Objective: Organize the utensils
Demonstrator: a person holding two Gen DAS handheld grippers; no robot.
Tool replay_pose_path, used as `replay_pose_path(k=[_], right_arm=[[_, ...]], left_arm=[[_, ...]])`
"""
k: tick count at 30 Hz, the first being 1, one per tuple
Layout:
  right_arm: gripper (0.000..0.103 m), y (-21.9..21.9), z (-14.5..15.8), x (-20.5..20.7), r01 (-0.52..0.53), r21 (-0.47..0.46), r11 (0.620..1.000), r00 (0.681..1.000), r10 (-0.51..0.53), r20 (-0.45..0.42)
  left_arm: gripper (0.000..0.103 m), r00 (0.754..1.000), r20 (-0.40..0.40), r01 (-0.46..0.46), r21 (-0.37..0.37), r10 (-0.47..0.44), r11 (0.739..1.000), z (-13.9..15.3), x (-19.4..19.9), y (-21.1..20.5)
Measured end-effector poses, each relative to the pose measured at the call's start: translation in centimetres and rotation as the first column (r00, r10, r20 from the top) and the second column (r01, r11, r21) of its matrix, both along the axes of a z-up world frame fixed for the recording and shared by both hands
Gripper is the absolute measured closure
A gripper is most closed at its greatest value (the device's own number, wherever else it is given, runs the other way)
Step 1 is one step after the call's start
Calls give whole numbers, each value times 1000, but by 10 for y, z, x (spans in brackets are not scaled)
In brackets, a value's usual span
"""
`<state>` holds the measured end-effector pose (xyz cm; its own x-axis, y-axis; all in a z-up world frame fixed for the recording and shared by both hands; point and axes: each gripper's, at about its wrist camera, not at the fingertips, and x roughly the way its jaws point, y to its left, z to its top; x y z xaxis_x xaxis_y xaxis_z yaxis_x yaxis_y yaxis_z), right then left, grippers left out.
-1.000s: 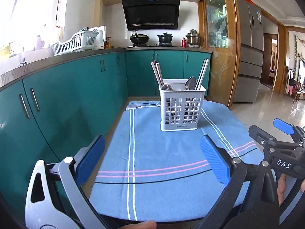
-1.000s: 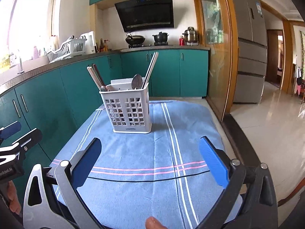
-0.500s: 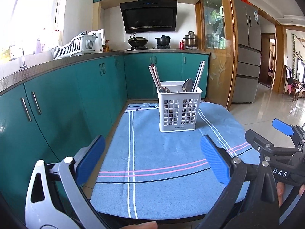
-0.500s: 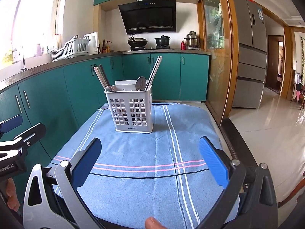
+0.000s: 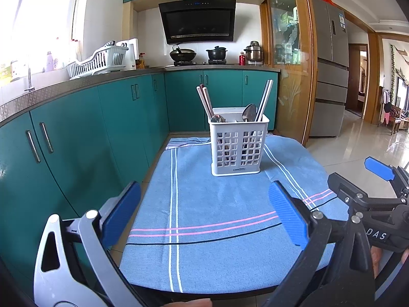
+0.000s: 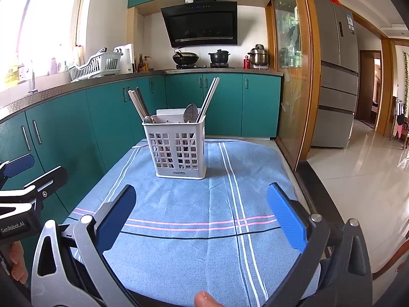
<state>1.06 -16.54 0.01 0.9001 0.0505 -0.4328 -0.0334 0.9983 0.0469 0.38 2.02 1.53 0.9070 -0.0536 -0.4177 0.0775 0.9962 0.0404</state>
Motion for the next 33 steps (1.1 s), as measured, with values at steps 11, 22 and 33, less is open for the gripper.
replay_pose_path(k=[11,22,33], right_arm=[[3,-2,1,-1,-10,-3,1000,1000,10,-3],[3,-4,0,-2,-15,-3,1000,1000,15,-10],[3,-8,-1,-1,-20,-4,1000,1000,20,-17]], left_arm=[[4,1000,-7,5,0,-5,1000,-1,2,-1],[4,1000,-10,13,-1,-13,1000,-3,2,-1],[4,999,8,30,51,-31,998,-5,-1,-10]])
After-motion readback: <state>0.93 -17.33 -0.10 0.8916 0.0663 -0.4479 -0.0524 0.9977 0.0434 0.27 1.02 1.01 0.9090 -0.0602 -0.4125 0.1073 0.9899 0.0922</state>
